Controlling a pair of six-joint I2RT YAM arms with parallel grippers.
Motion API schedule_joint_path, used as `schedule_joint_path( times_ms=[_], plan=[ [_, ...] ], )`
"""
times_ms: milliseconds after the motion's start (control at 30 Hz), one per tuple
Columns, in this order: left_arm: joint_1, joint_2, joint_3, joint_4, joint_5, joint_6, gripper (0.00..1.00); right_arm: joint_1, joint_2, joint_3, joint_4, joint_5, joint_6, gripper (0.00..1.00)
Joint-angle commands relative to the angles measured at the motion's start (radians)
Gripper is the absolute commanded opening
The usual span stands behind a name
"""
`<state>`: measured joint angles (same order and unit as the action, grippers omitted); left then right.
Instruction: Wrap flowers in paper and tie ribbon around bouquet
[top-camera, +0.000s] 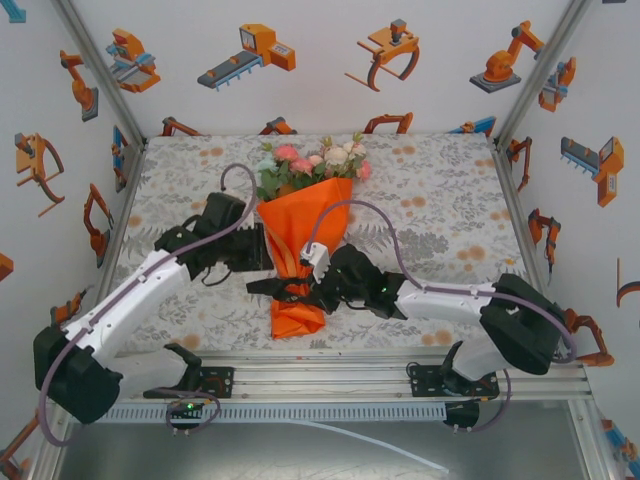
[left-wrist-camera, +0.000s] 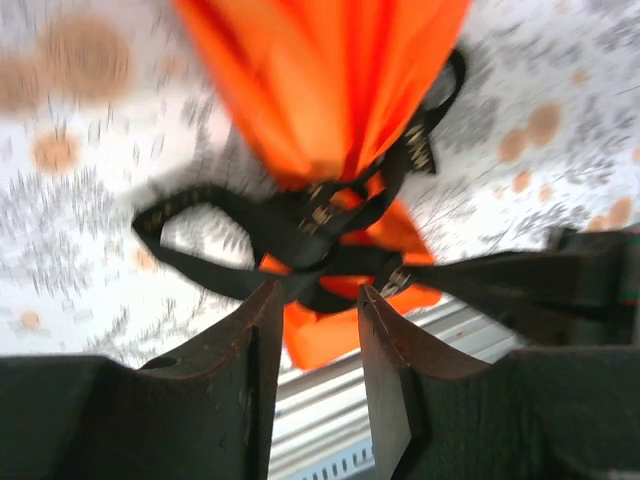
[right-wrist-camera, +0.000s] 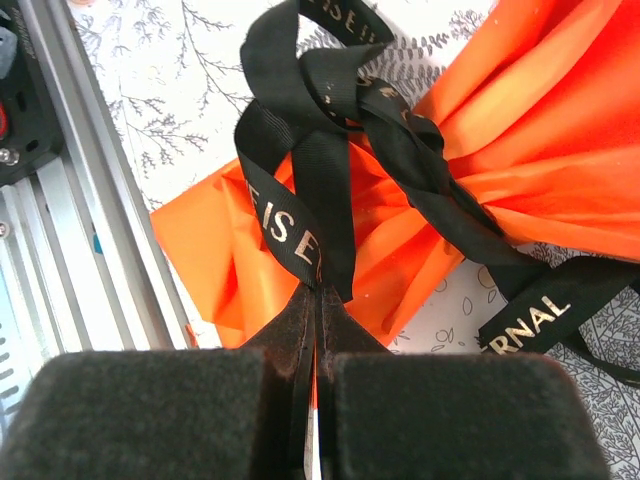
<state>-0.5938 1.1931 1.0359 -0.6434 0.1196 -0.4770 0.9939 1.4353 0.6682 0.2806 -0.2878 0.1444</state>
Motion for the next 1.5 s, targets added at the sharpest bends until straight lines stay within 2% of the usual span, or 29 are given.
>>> schedule_joint_path(
  times_ms=[0,133,267,500,667,800,867,967,1133,1467],
  plan=[
    [0.003,0.120,0.116,-0.016,0.109,0.198,0.38,0.005,-0.049,-0.012,0.030,0.002,-0.025,0.00],
    [0.006,0.258,0.174,-0.013,0.148,0.219,0.38,0.006,-0.063,-0.026,0.037,0.019,-0.024,0.00],
    [0.003,0.359,0.179,0.005,0.302,0.211,0.40,0.008,-0.065,-0.028,0.038,0.025,-0.020,0.00],
    [0.003,0.404,0.112,-0.002,0.219,0.185,0.40,0.008,-0.052,-0.026,0.045,0.015,-0.018,0.00],
    [0.003,0.420,0.088,0.010,0.300,0.189,0.38,0.008,-0.046,-0.023,0.044,0.013,-0.019,0.00],
    [0.003,0.432,0.074,0.015,0.304,0.187,0.38,0.007,-0.041,-0.024,0.046,0.012,-0.017,0.00],
    [0.003,0.443,0.077,0.005,0.282,0.187,0.33,0.008,-0.041,-0.022,0.045,0.010,-0.018,0.00],
    [0.006,0.435,0.076,0.017,0.249,0.169,0.19,0.008,-0.044,-0.022,0.043,0.009,-0.018,0.00],
    [0.007,0.374,0.058,0.114,0.277,0.093,0.04,0.008,-0.047,-0.025,0.040,-0.007,-0.018,0.00],
    [0.000,0.289,0.005,0.206,0.253,0.061,0.00,0.034,-0.020,-0.032,0.039,-0.063,-0.038,0.00]
  ],
)
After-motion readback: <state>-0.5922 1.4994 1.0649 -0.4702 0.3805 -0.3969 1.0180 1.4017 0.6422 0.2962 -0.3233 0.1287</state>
